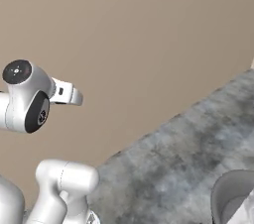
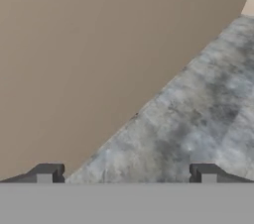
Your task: Take a sugar cube from the saucer and place it inside the coffee. Then, grab milk from the fridge and place it next to the coffee on the counter to sweeten the coffee.
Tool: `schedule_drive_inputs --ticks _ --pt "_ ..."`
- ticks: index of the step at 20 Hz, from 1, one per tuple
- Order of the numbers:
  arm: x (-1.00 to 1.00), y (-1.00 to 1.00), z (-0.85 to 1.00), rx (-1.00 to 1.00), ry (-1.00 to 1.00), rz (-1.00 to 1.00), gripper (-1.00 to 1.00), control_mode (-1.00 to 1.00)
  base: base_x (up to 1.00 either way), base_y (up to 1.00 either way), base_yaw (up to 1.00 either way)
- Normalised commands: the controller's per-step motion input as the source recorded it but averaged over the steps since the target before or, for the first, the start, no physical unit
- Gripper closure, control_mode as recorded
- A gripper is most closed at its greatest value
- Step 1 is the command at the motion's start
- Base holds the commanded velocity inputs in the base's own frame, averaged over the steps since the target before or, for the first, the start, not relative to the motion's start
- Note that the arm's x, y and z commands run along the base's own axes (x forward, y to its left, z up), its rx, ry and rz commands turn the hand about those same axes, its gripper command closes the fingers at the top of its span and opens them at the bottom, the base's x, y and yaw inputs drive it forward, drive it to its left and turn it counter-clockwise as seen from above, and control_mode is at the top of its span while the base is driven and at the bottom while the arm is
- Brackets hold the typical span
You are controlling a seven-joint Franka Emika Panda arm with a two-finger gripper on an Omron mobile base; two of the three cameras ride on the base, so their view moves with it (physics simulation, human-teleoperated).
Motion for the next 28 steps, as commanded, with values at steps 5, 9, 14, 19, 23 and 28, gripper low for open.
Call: schedule_drive_inputs --ticks 5,9,14,19,23,28 --pt "0.00 0.00 0.00 0.00 0.00 0.00 -1.00 1.00 0.80 -0.17 -0.58" --pt "0.00 0.00 0.00 0.00 0.00 0.00 -1.00 1.00 0.86 -0.40 -0.51" --pt "0.00 0.00 0.00 0.00 0.00 0.00 -1.00 1.00 1.00 -0.41 -0.40" --pt "0.00 0.00 0.00 0.00 0.00 0.00 -1.00 1.00 1.00 -0.29 -0.31" --pt "0.00 0.00 0.00 0.00 0.00 0.00 -1.00 1.00 1.00 -0.19 -0.26" --pt "0.00 0.00 0.00 0.00 0.00 0.00 -1.00 1.00 1.00 -0.06 -0.25"
